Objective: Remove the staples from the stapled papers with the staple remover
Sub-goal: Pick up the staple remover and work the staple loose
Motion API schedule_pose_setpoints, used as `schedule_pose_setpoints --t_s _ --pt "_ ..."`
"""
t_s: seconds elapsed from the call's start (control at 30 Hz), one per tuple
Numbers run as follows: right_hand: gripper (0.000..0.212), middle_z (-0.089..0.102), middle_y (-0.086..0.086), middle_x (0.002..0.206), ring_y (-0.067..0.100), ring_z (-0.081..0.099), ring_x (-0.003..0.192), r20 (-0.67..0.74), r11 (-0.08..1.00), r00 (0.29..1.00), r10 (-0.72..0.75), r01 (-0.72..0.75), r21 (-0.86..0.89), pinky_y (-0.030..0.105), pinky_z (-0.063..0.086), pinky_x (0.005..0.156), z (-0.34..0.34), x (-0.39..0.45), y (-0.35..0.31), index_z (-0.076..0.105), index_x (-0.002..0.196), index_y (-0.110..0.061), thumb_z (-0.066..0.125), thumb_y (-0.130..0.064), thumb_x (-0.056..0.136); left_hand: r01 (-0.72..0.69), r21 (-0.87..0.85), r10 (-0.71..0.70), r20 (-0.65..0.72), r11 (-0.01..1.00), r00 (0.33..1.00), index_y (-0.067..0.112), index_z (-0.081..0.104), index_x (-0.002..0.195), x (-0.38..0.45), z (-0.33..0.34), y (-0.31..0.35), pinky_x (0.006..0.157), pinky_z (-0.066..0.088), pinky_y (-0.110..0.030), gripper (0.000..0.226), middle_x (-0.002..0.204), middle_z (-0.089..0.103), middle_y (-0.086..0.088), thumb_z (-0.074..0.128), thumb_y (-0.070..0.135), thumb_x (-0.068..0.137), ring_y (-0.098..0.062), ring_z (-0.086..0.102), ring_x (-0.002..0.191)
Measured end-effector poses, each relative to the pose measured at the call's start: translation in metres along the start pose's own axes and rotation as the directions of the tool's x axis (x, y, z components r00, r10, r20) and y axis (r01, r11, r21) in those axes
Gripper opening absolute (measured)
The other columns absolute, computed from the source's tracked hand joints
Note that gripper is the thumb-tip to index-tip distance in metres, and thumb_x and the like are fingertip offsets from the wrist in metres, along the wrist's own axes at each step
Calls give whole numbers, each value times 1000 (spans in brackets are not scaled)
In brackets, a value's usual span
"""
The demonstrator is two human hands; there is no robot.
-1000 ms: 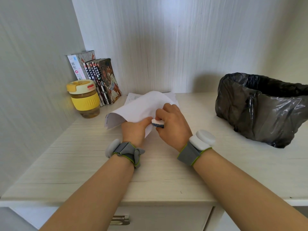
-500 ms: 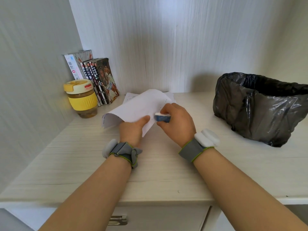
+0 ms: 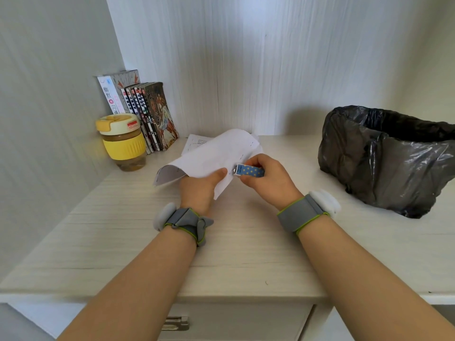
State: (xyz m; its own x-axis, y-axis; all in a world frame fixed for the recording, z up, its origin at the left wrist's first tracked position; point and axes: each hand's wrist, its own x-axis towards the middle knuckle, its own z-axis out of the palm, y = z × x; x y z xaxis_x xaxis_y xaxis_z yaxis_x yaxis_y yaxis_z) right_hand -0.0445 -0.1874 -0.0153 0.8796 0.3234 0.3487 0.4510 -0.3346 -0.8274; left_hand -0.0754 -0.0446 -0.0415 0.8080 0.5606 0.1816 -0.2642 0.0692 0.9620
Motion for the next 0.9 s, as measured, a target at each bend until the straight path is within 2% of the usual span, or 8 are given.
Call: schedule_pose_setpoints --t_s 0.43,0.6,0.77,0.9 --pt "15 51 -12 70 2 45 60 18 998 1000 -2 1 58 2 36 50 -1 0 2 55 85 -14 66 -7 78 -12 3 12 30 1000 999 27 61 87 -2 2 0 101 44 -45 33 108 63 0 78 6 67 -23 60 109" --pt "15 52 -10 70 3 45 61 48 995 999 24 -29 99 10 39 57 -2 1 1 55 83 -14 67 -6 78 -23 -1 23 30 1000 999 20 61 97 -5 3 3 102 43 -45 36 111 63 -3 75 2 69 -24 59 110" --pt "23 52 -10 68 3 45 60 55 993 998 27 -33 114 5 38 52 0 -1 -1 52 73 -21 67 -4 76 -27 8 27 37 1000 999 21 63 94 -6 3 5 101 44 -45 35 112 64 -6 75 1 68 -24 60 108" --pt "19 52 -9 67 4 46 58 24 991 998 50 -53 122 3 36 48 -2 1 -1 54 76 -16 67 -3 75 3 -1 -3 -5 1000 1000 17 62 97 -5 4 5 100 45 -44 37 112 64 -7 76 0 67 -24 60 107"
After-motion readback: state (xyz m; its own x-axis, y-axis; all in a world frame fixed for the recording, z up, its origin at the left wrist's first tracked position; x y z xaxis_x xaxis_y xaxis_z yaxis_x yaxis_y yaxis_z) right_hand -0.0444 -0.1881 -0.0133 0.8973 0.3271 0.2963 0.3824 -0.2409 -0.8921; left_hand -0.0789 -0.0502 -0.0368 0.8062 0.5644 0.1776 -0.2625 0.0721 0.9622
